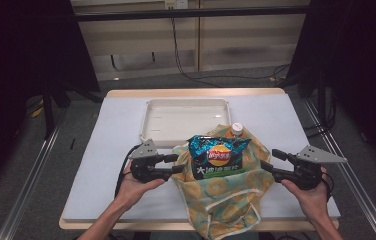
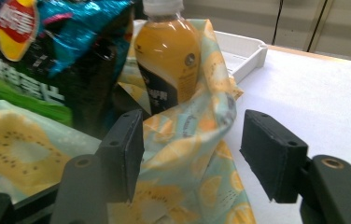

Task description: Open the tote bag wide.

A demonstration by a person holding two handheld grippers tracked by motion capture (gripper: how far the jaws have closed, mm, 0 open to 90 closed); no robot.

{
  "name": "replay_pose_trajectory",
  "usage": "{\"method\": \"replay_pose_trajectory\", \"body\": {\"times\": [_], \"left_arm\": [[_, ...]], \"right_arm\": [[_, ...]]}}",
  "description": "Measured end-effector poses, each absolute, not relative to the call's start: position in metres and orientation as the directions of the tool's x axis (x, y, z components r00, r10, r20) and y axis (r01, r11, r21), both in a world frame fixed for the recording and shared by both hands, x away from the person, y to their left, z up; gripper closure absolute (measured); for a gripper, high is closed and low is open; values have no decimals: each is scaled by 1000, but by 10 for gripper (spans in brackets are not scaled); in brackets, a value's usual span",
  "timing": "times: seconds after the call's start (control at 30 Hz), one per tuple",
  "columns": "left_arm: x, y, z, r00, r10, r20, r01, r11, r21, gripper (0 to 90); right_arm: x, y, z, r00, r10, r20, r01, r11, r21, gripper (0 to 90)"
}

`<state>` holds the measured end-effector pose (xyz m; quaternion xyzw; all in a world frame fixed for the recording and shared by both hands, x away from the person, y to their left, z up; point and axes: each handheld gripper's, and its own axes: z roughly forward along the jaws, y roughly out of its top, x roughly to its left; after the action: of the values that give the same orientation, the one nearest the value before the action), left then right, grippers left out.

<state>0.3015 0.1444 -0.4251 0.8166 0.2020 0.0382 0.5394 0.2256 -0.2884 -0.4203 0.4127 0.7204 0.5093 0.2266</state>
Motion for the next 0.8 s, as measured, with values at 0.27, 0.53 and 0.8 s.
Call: {"method": "replay_pose_trajectory", "body": {"times": [0.27, 0.53, 0.8], "left_arm": [[273, 131, -412, 954, 268, -136, 222, -326, 919, 684], [261, 109, -420, 973, 174, -150, 207, -376, 903, 639], [247, 89, -427, 985, 90, -149, 173, -431, 885, 647]], "right_arm": [[200, -280, -415, -616, 781, 104, 351, 153, 924, 358], [199, -266, -416, -677, 728, 106, 343, 185, 921, 288], [201, -261, -400, -678, 729, 94, 311, 169, 935, 266]]}}
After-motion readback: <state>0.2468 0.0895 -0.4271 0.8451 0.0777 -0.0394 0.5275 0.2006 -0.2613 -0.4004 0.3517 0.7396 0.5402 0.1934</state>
